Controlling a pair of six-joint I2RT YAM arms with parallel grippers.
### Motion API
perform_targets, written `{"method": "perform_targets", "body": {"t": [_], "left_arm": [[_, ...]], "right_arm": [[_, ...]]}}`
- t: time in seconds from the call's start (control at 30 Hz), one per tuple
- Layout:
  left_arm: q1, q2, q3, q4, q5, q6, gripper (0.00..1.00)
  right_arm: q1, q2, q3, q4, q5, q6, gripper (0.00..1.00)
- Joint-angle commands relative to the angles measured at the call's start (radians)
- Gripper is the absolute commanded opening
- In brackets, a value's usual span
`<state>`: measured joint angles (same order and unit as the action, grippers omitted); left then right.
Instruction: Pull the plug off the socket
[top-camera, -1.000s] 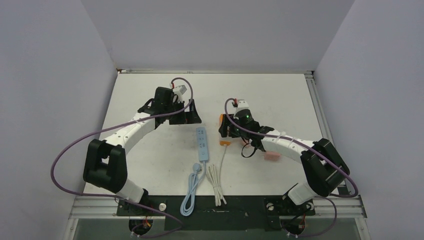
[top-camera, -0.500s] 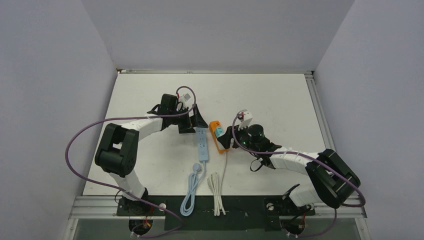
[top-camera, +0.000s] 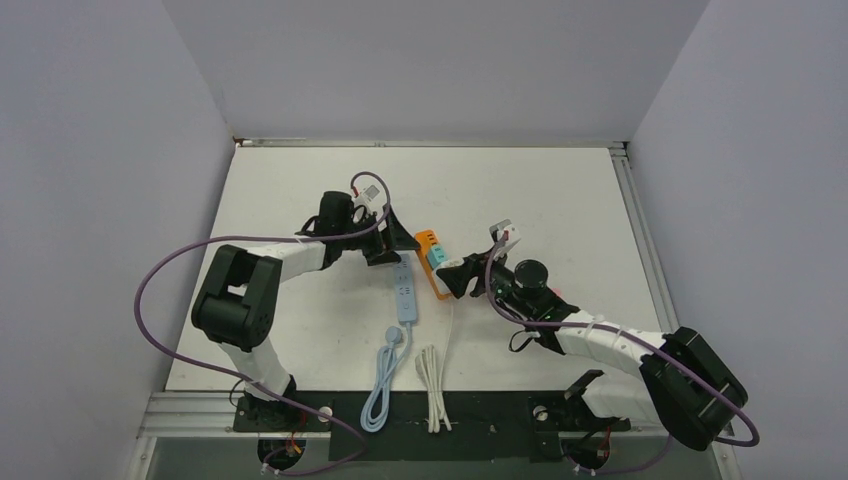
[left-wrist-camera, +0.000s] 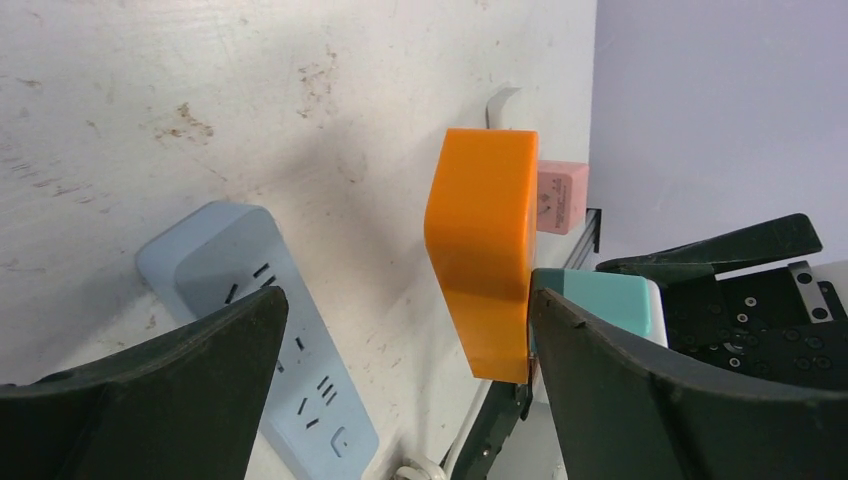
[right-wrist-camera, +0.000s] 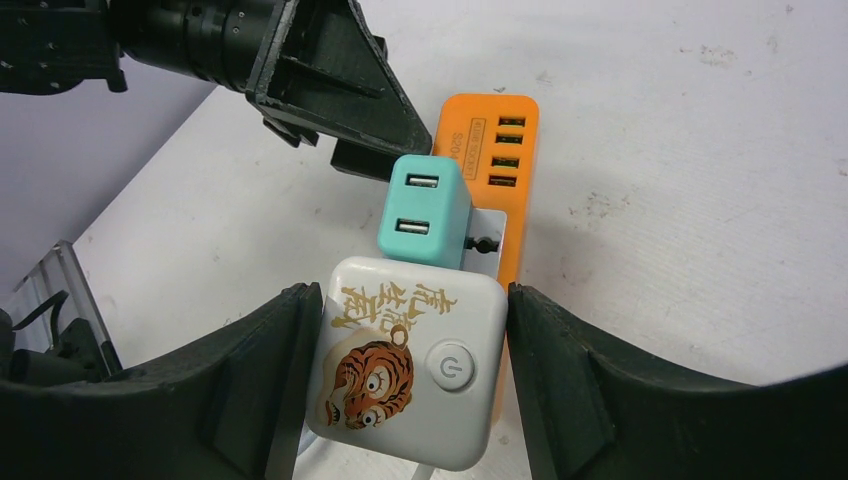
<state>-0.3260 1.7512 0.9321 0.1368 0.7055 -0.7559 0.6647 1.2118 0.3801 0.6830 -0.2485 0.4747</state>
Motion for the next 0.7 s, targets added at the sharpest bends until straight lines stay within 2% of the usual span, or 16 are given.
{"method": "perform_targets", "body": {"t": [0.0,0.23,0.67], "left_arm": [[0.001,-0.032,-0.026,0.222,0.095,-0.100,0.88],[-0.003,0.008,-0.066,0.400,0.153,-0.235,0.72],[-0.016,0.023,-0.069,0.444,0.183,-0.276,0.42]], "right_arm": [[0.019,-0.063,0.004,0.168,0.009,0.020,0.05],[0.037,-0.070,0.004,0.166,0.017,0.013,0.05],[0.080,-0.012,0.016,0.161,0.060,-0.026,0.05]]}}
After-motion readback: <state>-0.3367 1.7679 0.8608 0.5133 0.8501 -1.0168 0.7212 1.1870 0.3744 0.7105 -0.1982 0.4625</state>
